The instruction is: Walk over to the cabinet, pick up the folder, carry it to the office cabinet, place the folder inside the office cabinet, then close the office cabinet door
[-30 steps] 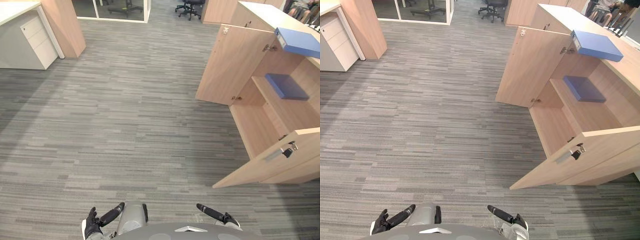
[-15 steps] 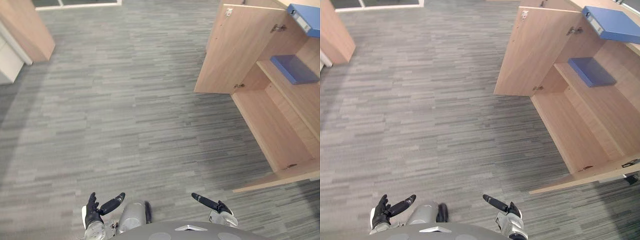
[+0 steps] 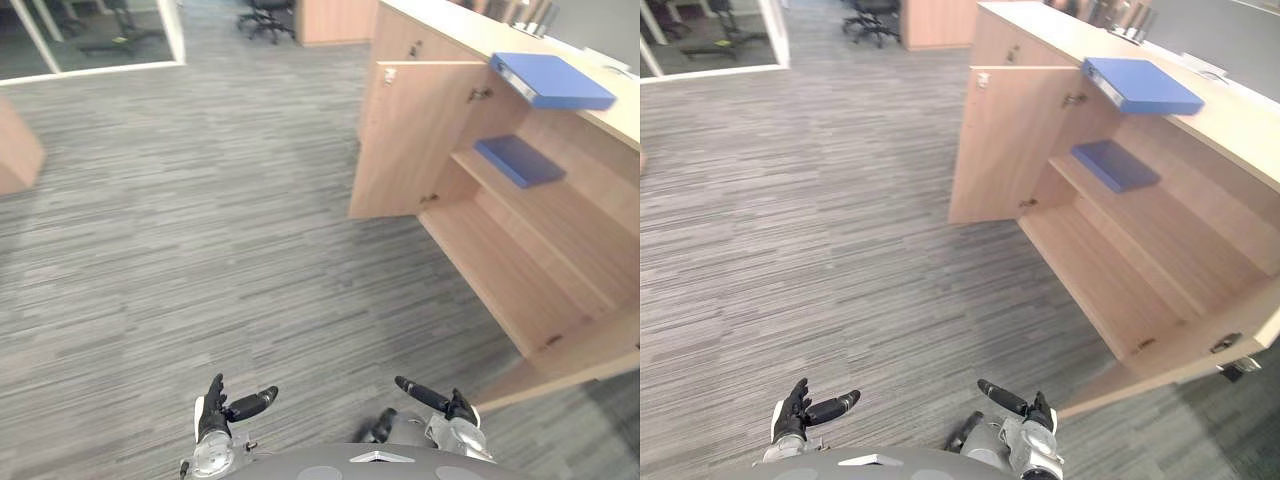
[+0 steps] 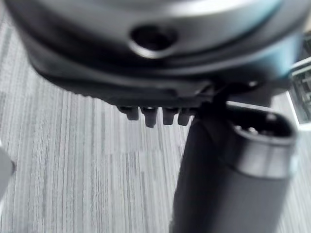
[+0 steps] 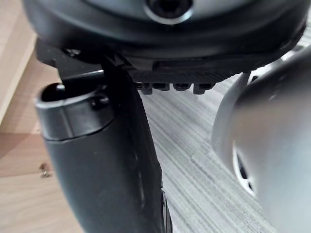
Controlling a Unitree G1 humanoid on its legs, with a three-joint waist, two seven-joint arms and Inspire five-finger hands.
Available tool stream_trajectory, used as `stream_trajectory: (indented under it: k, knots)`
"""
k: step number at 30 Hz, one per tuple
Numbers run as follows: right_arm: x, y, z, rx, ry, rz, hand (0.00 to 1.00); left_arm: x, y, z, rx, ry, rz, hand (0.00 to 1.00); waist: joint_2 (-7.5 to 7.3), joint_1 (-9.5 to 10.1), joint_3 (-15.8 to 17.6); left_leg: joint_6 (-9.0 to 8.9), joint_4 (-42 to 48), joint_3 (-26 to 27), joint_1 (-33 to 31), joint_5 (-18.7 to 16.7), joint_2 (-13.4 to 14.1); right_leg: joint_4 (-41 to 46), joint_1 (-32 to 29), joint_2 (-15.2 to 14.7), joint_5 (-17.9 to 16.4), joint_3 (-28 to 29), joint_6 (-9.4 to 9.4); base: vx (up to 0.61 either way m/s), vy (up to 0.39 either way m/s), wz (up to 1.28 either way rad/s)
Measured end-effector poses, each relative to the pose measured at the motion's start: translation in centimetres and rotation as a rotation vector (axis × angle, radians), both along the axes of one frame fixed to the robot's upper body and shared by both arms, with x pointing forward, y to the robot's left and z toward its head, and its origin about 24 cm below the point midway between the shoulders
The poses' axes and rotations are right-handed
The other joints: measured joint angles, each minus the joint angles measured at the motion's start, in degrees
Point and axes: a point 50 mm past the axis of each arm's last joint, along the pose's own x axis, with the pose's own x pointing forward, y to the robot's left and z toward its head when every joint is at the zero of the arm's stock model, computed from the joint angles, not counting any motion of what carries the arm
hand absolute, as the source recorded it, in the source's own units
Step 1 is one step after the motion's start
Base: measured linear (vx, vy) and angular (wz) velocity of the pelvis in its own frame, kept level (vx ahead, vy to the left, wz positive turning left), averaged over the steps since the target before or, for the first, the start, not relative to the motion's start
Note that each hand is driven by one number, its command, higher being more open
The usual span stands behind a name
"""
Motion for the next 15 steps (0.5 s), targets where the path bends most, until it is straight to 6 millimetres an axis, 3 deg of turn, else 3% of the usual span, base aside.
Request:
stream_trajectory:
  k: [1, 2, 4, 6, 9, 12, 13, 14, 15]
  knots:
    - [-0.2, 0.1, -0.1, 0.003, 0.009, 0.007, 1.00, 0.1, 0.0, 0.0, 0.001, 0.000, -0.001, 1.00, -0.28, -0.04, 0.13, -0.85, 0.04, 0.06, 0.73, -0.60, 0.17, -0.50, 0.37, 0.74, -1.68, 0.13, -4.71, 0.27, -0.263, -0.62]
    - [0.0, -0.5, 0.1, -0.017, 0.005, 0.015, 1.00, 0.6, -0.5, -0.1, -0.011, 0.000, -0.002, 1.00, 1.53, -0.16, 0.63, -1.54, 0.08, 0.37, 1.35, -1.06, 1.93, -0.66, 0.79, 2.77, -2.48, 0.15, -4.78, 0.26, -0.249, -0.48]
    - [0.0, -1.1, 0.2, -0.033, 0.005, 0.013, 1.00, 1.5, -1.4, 0.1, -0.028, -0.026, -0.018, 1.00, 3.20, -0.51, 0.86, -2.29, -0.81, 0.21, 1.70, -1.96, 3.72, -0.90, 0.56, 5.64, -4.70, -0.01, -4.50, 0.23, -0.223, -0.32]
    - [-0.6, -1.0, 0.0, -0.026, 0.016, 0.005, 1.00, 1.8, -1.5, 0.2, -0.021, -0.023, -0.033, 1.00, 3.10, -1.73, 0.75, -2.89, 0.23, 0.33, 2.38, -4.12, 6.72, 1.17, 1.08, 8.04, -8.39, -0.79, -4.43, 0.21, -0.219, -0.07]
    - [-1.0, -0.9, 0.0, -0.012, 0.011, -0.014, 1.00, 1.4, -1.5, -0.1, -0.033, -0.003, -0.015, 1.00, 3.11, -1.89, 0.40, -2.50, 4.73, 0.71, 2.32, -6.62, 10.40, 2.37, 1.86, 11.21, -11.50, -0.44, -4.88, 0.24, -0.206, -0.22]
    - [-1.1, -0.7, 0.1, -0.004, -0.001, -0.015, 1.00, 0.0, -0.6, -0.6, -0.061, 0.033, 0.089, 1.00, 3.28, -1.52, 0.30, -0.92, 28.20, -3.11, -4.17, -5.74, 17.08, -0.10, 5.10, 16.31, -13.11, 2.84, -5.94, 0.31, -0.171, -0.71]
    - [-0.9, -0.9, 0.3, -0.015, -0.017, -0.012, 1.00, -0.5, -0.3, -0.7, -0.065, 0.044, 0.123, 1.00, 4.33, -1.42, 0.16, -1.29, 40.61, -6.74, -9.27, -4.75, 19.52, -1.55, 6.20, 18.81, -13.33, 4.85, -6.09, 0.25, -0.059, -0.89]
    - [-0.8, -0.9, 0.3, -0.018, -0.018, -0.004, 1.00, -0.7, 0.0, -0.7, -0.072, 0.043, 0.161, 1.00, 4.62, -1.17, 0.15, -1.63, 50.02, -9.05, -14.06, -4.56, 20.47, -2.54, 7.18, 20.46, -13.58, 6.99, -6.45, 0.23, -0.043, -0.92]
    - [-0.7, -0.9, 0.3, -0.019, -0.019, 0.002, 1.00, -0.7, 0.2, -0.7, -0.069, 0.042, 0.178, 1.00, 4.57, -0.77, 0.16, -1.62, 53.25, -9.57, -16.35, -4.57, 20.63, -3.12, 7.74, 20.99, -13.65, 7.90, -6.59, 0.21, -0.030, -0.95]
